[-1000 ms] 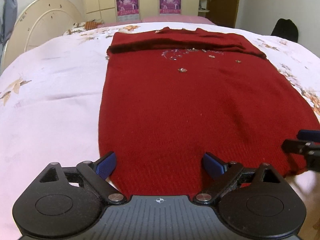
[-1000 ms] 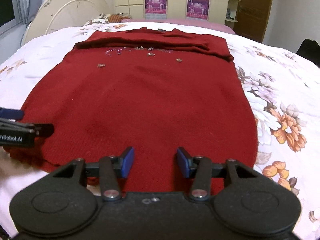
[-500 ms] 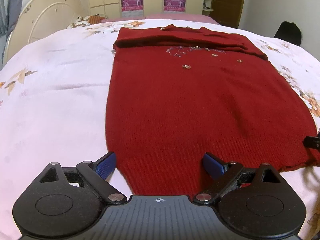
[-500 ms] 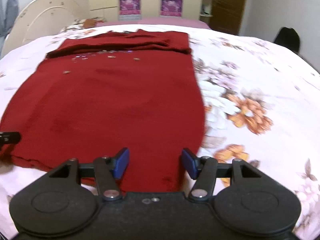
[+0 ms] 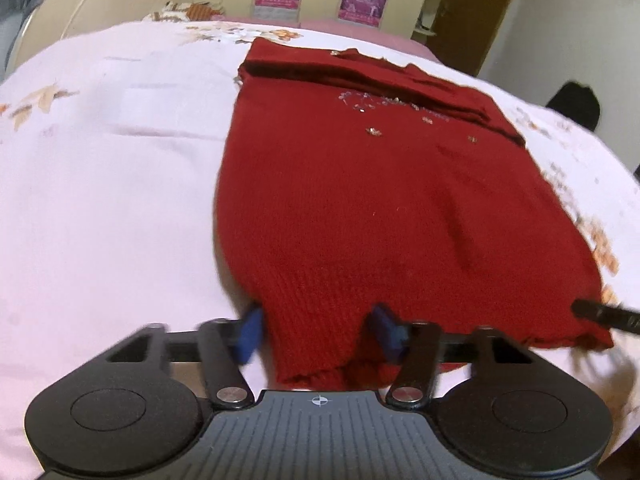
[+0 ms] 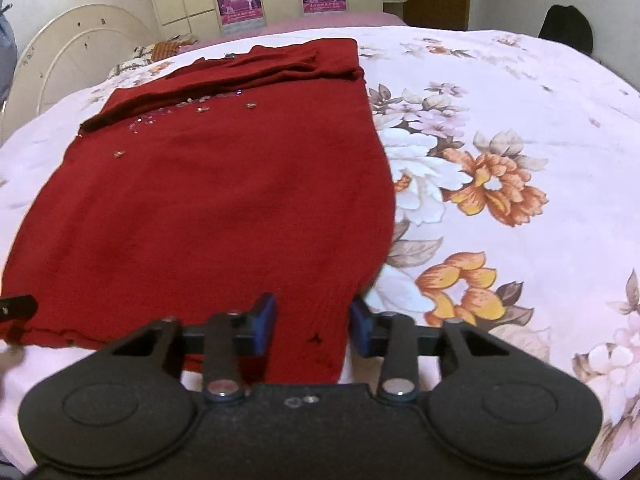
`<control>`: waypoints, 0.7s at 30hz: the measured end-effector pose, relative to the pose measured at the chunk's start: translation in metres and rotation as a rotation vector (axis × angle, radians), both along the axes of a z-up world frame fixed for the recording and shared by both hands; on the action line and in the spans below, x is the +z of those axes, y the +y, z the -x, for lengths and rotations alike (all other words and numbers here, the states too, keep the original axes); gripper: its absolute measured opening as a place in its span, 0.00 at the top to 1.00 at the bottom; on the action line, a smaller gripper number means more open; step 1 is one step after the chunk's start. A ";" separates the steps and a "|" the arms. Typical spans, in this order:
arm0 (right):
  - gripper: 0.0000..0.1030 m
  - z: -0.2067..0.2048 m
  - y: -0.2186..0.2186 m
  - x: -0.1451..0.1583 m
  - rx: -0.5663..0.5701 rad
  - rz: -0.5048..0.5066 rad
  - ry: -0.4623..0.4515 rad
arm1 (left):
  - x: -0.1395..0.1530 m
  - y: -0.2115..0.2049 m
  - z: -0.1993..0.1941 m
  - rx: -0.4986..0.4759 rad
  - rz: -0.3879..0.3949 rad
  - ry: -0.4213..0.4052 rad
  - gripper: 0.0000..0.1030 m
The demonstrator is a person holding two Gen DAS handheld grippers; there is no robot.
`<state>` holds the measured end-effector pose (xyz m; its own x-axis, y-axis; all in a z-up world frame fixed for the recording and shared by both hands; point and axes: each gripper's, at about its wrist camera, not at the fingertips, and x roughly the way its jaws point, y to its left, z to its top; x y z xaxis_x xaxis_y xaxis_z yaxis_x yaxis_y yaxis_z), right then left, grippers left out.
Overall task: Fold small clothes
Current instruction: 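Close the left tool on the hem while the right tool grips the hem too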
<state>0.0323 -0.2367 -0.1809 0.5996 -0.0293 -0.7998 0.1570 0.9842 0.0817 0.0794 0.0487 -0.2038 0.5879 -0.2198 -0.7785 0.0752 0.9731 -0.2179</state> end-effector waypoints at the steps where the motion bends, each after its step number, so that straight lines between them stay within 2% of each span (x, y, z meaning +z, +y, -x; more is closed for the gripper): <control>1: 0.76 0.000 0.001 0.000 0.000 -0.015 0.000 | 0.000 0.003 -0.002 0.007 0.026 0.008 0.67; 4: 0.78 -0.001 0.003 0.000 0.018 -0.020 0.002 | -0.003 0.006 -0.005 0.008 0.052 0.023 0.68; 7: 0.72 -0.003 0.000 0.001 0.013 -0.015 0.005 | -0.002 0.009 -0.005 -0.002 0.061 0.032 0.68; 12: 0.71 -0.002 -0.004 0.001 0.010 -0.019 0.028 | -0.002 0.012 -0.004 -0.021 0.072 0.036 0.68; 13: 0.70 -0.001 -0.005 0.001 0.003 -0.024 0.030 | -0.003 0.013 -0.005 -0.025 0.072 0.036 0.74; 15: 0.70 -0.003 -0.006 -0.001 -0.001 -0.030 0.040 | -0.004 0.014 -0.008 -0.026 0.076 0.037 0.80; 17: 0.77 -0.005 -0.004 0.000 0.002 -0.034 0.049 | -0.003 0.015 -0.010 -0.021 0.092 0.041 0.87; 18: 0.88 -0.006 -0.005 0.001 0.012 -0.060 0.052 | -0.002 0.016 -0.011 -0.022 0.099 0.039 0.94; 19: 0.94 -0.006 -0.005 0.003 0.018 -0.084 0.055 | -0.001 0.016 -0.012 -0.023 0.104 0.036 0.95; 21: 0.94 -0.007 -0.006 0.005 0.024 -0.111 0.057 | 0.004 0.016 -0.014 -0.038 0.116 0.023 0.95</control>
<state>0.0397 -0.2427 -0.1761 0.5522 0.0755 -0.8303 0.1410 0.9731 0.1823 0.0938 0.0643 -0.2003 0.5595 -0.3314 -0.7597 0.1053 0.9376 -0.3314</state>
